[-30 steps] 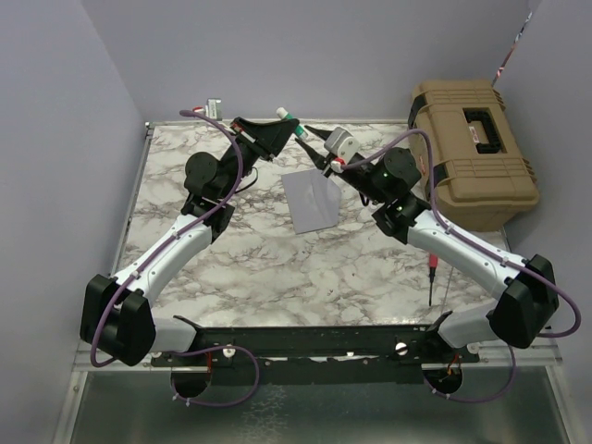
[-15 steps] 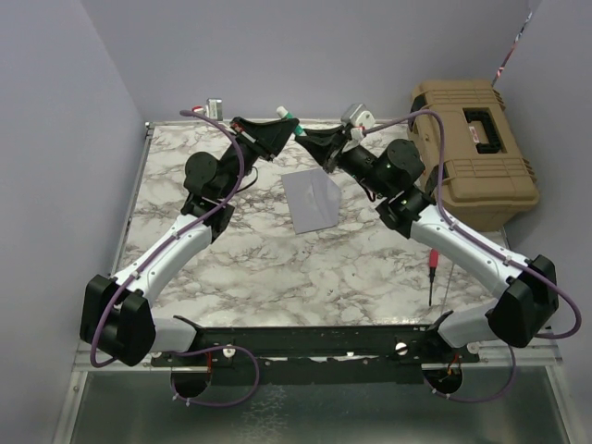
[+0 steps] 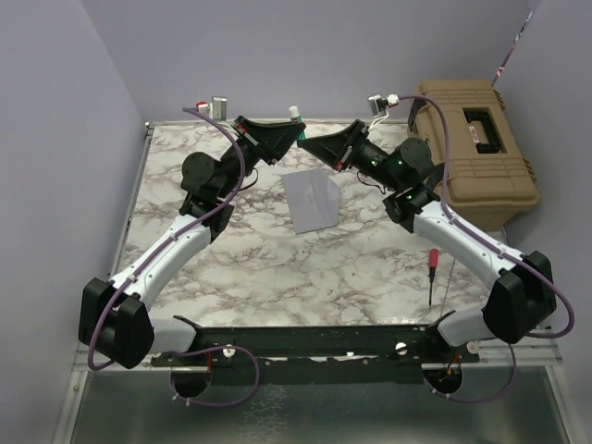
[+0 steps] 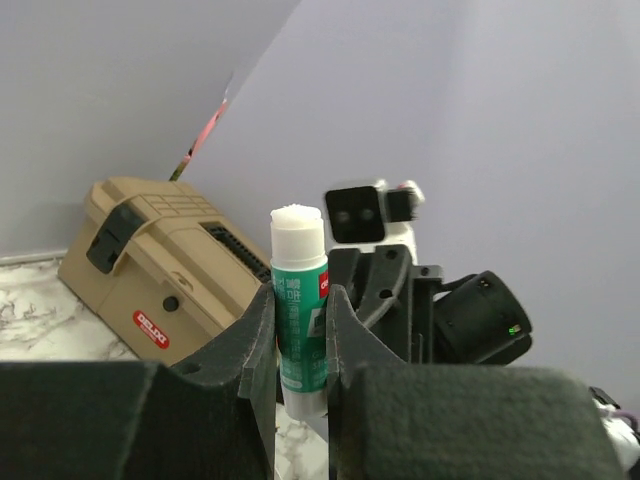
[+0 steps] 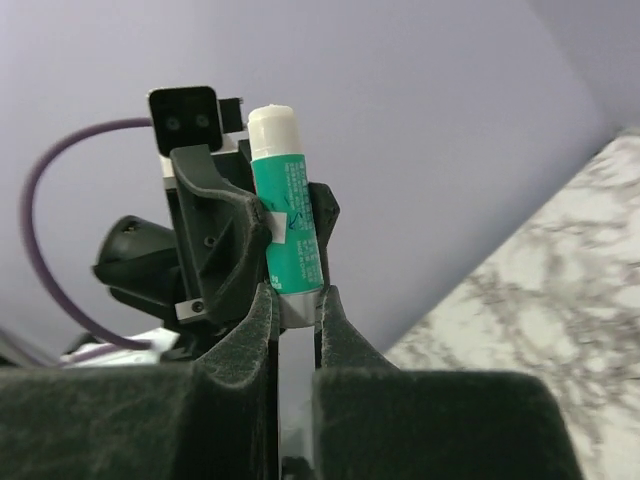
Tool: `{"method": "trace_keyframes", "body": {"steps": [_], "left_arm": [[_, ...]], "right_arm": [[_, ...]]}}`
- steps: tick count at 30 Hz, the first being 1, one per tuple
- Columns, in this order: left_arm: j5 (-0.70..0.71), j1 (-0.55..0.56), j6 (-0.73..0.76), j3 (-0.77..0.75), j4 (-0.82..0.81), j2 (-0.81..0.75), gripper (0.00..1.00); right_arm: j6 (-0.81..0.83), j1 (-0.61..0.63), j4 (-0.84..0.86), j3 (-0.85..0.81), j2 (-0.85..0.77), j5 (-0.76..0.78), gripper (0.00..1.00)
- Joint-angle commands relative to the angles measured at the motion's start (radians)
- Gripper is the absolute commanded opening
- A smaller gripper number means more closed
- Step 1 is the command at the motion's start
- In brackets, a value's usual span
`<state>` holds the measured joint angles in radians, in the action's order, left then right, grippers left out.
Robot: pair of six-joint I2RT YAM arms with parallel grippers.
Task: Place the letter into the envelope and seal it
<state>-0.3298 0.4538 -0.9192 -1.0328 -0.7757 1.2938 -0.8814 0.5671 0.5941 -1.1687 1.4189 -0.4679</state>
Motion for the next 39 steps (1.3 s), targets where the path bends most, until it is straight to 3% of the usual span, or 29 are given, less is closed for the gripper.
{"method": "trace_keyframes", "body": {"steps": [1, 6, 12, 14, 16, 17, 20, 24, 28, 34, 39], "left_arm": [[-0.082, -0.013, 0.03, -0.006, -0.071, -0.021, 0.0], [-0.094, -0.015, 0.018, 0.007, -0.098, -0.029, 0.0], [-0.081, -0.017, 0.005, 0.021, -0.116, -0.034, 0.0], [-0.074, -0.02, 0.003, 0.025, -0.116, -0.033, 0.0], [-0.063, -0.02, 0.002, 0.031, -0.116, -0.033, 0.0], [-0.057, -0.02, 0.002, 0.034, -0.116, -0.032, 0.0], [-0.035, -0.021, -0.001, 0.047, -0.114, -0.033, 0.0], [-0.014, -0.023, -0.015, 0.045, -0.114, -0.029, 0.0], [-0.004, -0.023, -0.034, 0.031, -0.114, -0.022, 0.0], [0.012, -0.023, -0.066, 0.039, -0.114, -0.011, 0.0], [0.023, -0.022, -0.076, 0.04, -0.114, -0.007, 0.0]], "right_arm": [[-0.49, -0.065, 0.353, 0.071, 0.06, -0.044, 0.0], [-0.584, -0.069, 0.521, 0.077, 0.124, -0.079, 0.0], [-0.451, -0.068, 0.815, 0.076, 0.199, -0.224, 0.01], [-0.281, -0.065, 0.679, 0.05, 0.176, -0.266, 0.17], [-0.019, -0.052, 0.418, 0.017, 0.125, -0.256, 0.45], [0.103, -0.047, 0.287, -0.007, 0.102, -0.235, 0.54], [0.361, -0.038, 0.062, -0.046, 0.057, -0.159, 0.7], [0.547, -0.029, -0.048, -0.052, 0.023, -0.11, 0.71], [0.745, 0.02, -0.051, 0.002, -0.015, 0.029, 0.71], [1.053, 0.117, 0.23, 0.138, -0.031, 0.134, 0.65], [1.141, 0.156, 0.435, 0.168, 0.008, 0.195, 0.6]]}}
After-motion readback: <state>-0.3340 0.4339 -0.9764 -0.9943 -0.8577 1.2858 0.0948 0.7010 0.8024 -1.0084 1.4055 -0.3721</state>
